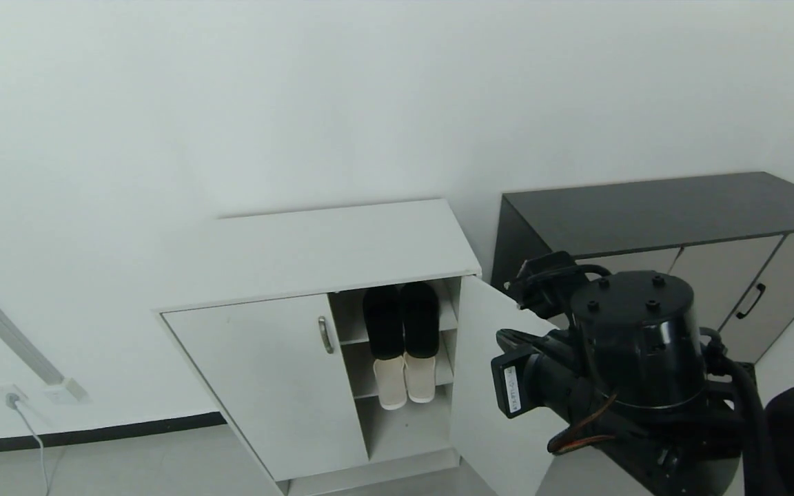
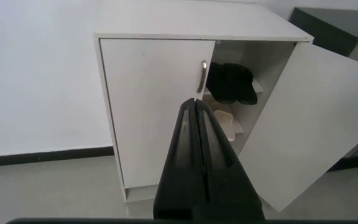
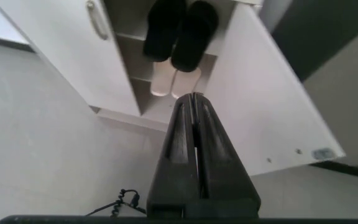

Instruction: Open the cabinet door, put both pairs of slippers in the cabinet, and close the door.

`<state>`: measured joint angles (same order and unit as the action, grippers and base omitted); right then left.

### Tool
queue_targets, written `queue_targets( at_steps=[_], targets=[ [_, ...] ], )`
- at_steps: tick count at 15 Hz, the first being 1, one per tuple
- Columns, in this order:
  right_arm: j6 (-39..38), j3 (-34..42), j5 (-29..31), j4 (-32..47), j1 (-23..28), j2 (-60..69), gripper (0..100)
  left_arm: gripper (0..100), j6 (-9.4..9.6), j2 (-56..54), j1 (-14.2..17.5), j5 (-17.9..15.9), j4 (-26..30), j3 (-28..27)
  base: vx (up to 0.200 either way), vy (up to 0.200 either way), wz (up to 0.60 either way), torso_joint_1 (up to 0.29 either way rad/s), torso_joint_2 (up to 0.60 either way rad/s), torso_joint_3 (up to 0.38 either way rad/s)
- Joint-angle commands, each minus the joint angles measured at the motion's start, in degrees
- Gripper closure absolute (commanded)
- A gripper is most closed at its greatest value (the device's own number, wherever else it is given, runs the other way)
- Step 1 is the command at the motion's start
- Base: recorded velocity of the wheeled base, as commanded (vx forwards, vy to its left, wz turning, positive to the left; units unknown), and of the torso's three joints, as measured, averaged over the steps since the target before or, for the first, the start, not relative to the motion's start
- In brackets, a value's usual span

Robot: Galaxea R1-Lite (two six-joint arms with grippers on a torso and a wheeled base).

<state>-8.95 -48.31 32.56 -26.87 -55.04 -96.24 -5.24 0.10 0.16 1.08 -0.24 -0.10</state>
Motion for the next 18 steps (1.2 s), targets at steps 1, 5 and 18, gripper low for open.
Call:
queue_targets(
  at_steps=[1,5,18],
  targets=[
    [0.07,0.06,0.05,-0.11,0.81,0.0,100,100,-0.03,0.08,0.02,0.15,-0.02,0.01,0.0,0.0,0.0,0.0,0.0,0.0],
    [0.07,0.15,-0.04,-1.43,2.22,-0.17,100,100,-0.03,0.08,0.02,0.23,-0.02,0.01,0.0,0.0,0.0,0.0,0.0,0.0],
    [3.06,-3.37,-0.66,-3.01,8.37,-0.43,100,100,0.06,0.08,0.02,0.15,-0.02,0.01,-0.077,0.0,0.0,0.0,0.0,0.0]
  ],
)
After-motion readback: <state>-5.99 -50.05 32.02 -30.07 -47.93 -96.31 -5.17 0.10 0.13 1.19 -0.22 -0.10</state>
